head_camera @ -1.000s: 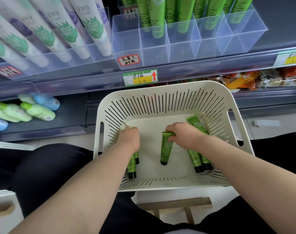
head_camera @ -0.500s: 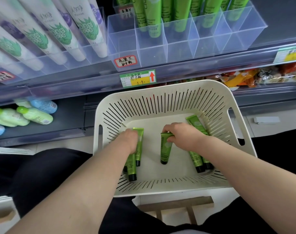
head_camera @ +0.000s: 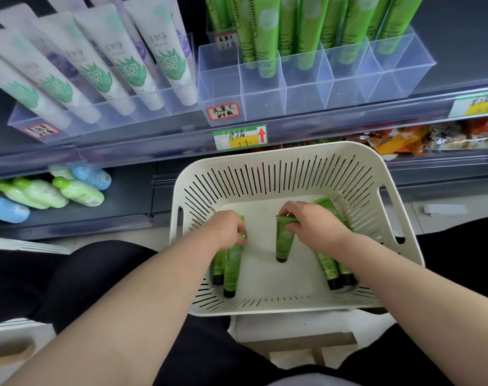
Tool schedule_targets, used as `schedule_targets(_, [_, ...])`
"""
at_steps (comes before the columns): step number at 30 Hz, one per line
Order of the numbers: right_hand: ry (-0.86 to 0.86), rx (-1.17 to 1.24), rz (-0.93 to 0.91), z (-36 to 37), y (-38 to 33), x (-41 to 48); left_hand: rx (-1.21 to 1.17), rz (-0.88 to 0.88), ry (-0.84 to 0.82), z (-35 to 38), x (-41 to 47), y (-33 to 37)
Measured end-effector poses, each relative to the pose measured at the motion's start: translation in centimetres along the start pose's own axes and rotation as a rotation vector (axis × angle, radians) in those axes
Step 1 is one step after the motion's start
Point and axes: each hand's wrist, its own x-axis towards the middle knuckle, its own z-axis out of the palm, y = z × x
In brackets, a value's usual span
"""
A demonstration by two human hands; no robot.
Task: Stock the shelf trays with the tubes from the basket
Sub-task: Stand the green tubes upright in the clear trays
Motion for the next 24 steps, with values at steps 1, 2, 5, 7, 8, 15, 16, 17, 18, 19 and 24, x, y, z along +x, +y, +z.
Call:
schedule_targets(1, [0.029,0.001,-0.002,-0.3,-0.1,-0.3,-0.028,0.018,0.042,-0.2,-0.4,0.2])
schedule_targets(2, [0.057,0.000,-0.004,-0.7,-0.3,-0.6,-0.063,0.040,0.086,-0.5,-0.9,0.6])
schedule_targets(5, [0.157,-0.029,-0.022,-2.2,-1.0,-1.5,-0.180,0.114,0.215,-2.1,-2.2,2.3])
schedule_targets(7, [0.229,-0.043,-0.034,-3.5,-1.5,-2.1,-0.224,0.150,0.310,-3.6,-3.2,3.8])
schedule_targets(8, [0.264,-0.046,-0.034,-4.2,-1.7,-2.4,-0.222,0.166,0.353,-4.4,-3.6,4.4])
schedule_targets(15, [0.537,-0.116,-0.073,-10.8,-4.0,-4.6,-0.205,0.243,0.677,-10.6,-7.8,7.8])
schedule_targets(16, [0.578,-0.125,-0.085,-11.9,-4.4,-5.0,-0.229,0.256,0.738,-11.6,-8.7,8.3])
schedule_targets(17, [0.617,-0.129,-0.098,-13.1,-4.9,-5.4,-0.252,0.266,0.802,-12.7,-9.5,8.7])
schedule_targets(18, [0.656,-0.134,-0.112,-14.3,-5.4,-5.7,-0.264,0.275,0.867,-13.9,-10.4,9.1])
schedule_targets(19, [0.696,-0.139,-0.130,-15.4,-6.0,-6.0,-0.264,0.283,0.928,-15.2,-11.3,9.5])
schedule_targets(24, [0.872,-0.149,-0.259,-20.3,-9.2,-6.1,-0.163,0.294,1.155,-21.7,-13.9,10.5])
